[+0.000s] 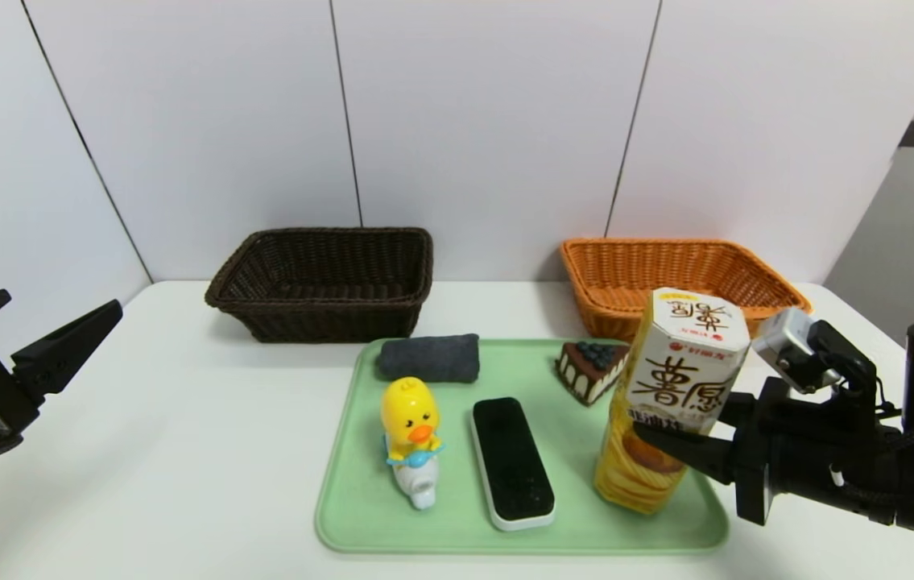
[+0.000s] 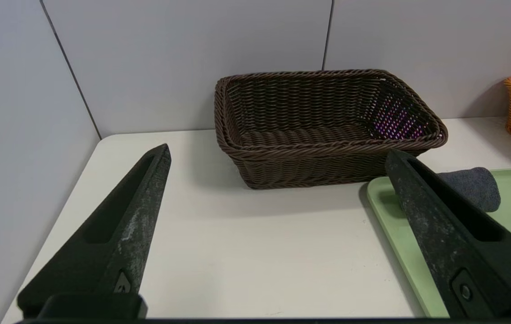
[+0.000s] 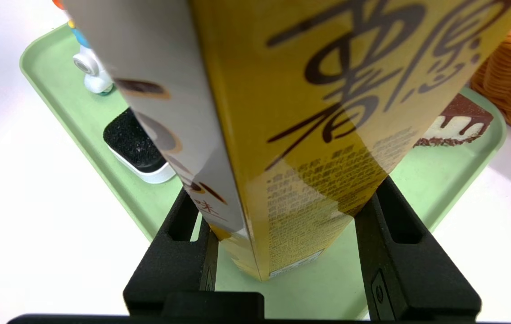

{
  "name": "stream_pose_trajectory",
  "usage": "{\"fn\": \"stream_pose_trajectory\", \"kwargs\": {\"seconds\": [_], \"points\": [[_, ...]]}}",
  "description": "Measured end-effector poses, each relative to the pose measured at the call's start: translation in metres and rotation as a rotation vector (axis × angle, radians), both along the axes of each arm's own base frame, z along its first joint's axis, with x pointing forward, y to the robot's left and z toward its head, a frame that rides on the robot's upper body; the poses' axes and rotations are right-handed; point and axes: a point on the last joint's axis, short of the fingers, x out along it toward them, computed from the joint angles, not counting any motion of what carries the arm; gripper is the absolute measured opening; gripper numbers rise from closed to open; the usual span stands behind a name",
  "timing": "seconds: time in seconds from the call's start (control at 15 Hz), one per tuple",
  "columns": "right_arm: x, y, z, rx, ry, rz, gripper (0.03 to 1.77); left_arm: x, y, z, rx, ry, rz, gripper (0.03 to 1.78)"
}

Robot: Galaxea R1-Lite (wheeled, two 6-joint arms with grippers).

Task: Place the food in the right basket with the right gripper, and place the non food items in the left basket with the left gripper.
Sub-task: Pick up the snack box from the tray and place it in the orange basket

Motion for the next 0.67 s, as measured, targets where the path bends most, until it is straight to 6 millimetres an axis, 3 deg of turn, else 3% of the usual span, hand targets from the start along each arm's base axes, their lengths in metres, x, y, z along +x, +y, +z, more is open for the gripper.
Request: {"fn": "stream_pose_trajectory", "kwargs": {"seconds": [0.2, 0.67], "points": [[-0.002, -0.001, 0.014, 0.024, -0.056, -0.003, 0.84, -0.001, 0.0, 0.0, 0.0, -0.004, -0.001, 1.69], [0.011, -0.001, 0.08, 0.087, -0.238, -0.083, 0.84, -0.001, 0.0, 0.004, 0.0, -0.017, -0.002, 1.69]]}}
